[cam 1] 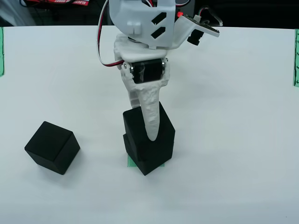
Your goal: Stack 3 Blocks on the chosen place.
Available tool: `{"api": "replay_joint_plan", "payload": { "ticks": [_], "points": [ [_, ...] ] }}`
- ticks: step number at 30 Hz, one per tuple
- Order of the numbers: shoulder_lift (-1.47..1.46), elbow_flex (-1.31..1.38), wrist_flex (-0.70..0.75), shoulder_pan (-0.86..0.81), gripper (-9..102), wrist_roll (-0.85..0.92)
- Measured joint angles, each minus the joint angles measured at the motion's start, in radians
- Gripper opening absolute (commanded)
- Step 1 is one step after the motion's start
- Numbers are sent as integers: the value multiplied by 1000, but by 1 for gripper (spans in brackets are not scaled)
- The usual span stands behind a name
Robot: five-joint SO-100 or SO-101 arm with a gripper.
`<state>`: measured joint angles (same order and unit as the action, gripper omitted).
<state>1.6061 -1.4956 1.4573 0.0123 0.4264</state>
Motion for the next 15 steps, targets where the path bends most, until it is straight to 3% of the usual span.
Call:
{"api": "replay_joint_plan", "payload": {
  "ticks": [7,15],
  "points": [
    [0,-20,-6,-18,33,0],
    [147,-87,-18,-178,33,0]
  ]
}}
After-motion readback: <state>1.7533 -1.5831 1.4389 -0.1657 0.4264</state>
